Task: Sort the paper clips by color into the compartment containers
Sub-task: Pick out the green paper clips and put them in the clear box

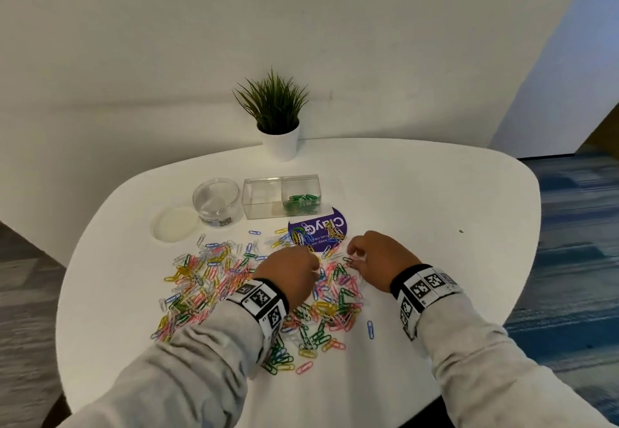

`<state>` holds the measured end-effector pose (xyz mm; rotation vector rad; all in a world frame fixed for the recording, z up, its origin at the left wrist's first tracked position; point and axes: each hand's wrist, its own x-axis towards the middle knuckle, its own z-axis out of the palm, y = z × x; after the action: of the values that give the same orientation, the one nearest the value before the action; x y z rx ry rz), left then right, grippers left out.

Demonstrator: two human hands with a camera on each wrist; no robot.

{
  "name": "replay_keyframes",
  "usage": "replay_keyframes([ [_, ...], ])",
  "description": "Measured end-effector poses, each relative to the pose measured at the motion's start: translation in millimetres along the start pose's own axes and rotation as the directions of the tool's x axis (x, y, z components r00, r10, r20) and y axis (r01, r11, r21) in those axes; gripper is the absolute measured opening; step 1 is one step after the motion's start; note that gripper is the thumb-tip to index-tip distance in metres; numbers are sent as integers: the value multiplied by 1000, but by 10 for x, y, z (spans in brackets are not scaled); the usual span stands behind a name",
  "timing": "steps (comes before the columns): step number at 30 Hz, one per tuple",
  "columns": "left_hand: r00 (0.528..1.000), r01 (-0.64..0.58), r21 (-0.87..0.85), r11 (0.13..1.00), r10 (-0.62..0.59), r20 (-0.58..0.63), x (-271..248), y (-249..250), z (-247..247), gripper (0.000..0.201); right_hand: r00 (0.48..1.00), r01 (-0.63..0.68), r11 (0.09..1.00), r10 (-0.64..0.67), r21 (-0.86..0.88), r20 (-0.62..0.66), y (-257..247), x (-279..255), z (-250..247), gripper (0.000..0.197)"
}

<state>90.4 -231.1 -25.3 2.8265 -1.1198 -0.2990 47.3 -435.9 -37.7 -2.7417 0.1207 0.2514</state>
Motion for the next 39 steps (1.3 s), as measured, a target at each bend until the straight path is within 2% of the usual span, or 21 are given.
replay_keyframes([
  [3, 1000, 15, -4, 1000, -15, -11, -6, -23, 26, 22, 1000, 9, 1000, -9, 9, 12, 25, 30, 15, 23],
  [12, 994, 41, -62, 997, -47, -102, -43, -96, 116, 12, 999, -42, 999, 42, -4, -12, 53, 46, 28, 2],
  [16, 986, 47, -147, 988, -70, -153, -94, -102, 69, 5, 998, -66, 998, 66, 11, -12, 117, 34, -21, 27],
  [18, 985, 46, -266, 963, -89, -151, -103, -132, 45, 15, 997, -67, 998, 68, 20, -24, 164, 37, -51, 28],
  [20, 986, 105, -479, 871, -153, -61, -67, -139, -30, 26, 997, -57, 998, 58, 29, -42, 193, 46, -73, 22],
  [22, 971, 212, -648, 732, -234, 53, 5, -124, -125, 26, 997, -44, 997, 47, 60, -63, 202, 52, -84, 14],
  [25, 927, 340, -807, 484, -320, 199, 132, -72, -205, 22, 998, -38, 996, 41, 75, -40, 187, 47, -64, 13],
  [26, 920, 360, -819, 446, -313, 234, 173, -49, -212, 18, 999, -39, 997, 41, 65, -32, 187, 50, -47, 13],
  [27, 923, 366, -809, 459, -286, 255, 216, -21, -210, 15, 999, -40, 998, 42, 53, -30, 187, 57, -31, 14],
  [28, 934, 353, -768, 535, -248, 256, 253, 15, -208, 12, 999, -39, 998, 40, 42, -33, 191, 63, -20, 15],
  [30, 972, 227, -562, 795, -147, 184, 296, 98, -201, 7, 999, -33, 999, 34, 22, -43, 192, 74, -6, 17],
  [31, 985, 152, -420, 895, -101, 142, 309, 132, -190, 10, 998, -28, 999, 29, 17, -49, 190, 78, -2, 17],
  [32, 992, 86, -284, 955, -56, 112, 313, 159, -178, 16, 998, -23, 1000, 24, 16, -56, 184, 82, 4, 15],
  [35, 996, -42, -31, 999, 45, 76, 323, 164, -117, 25, 998, 3, 1000, -3, 1, -67, 145, 80, 42, 11],
  [39, 997, -24, -42, 999, 27, 69, 315, 31, -110, 22, 998, 22, 999, -25, -45, -58, 102, 92, 65, 14],
])
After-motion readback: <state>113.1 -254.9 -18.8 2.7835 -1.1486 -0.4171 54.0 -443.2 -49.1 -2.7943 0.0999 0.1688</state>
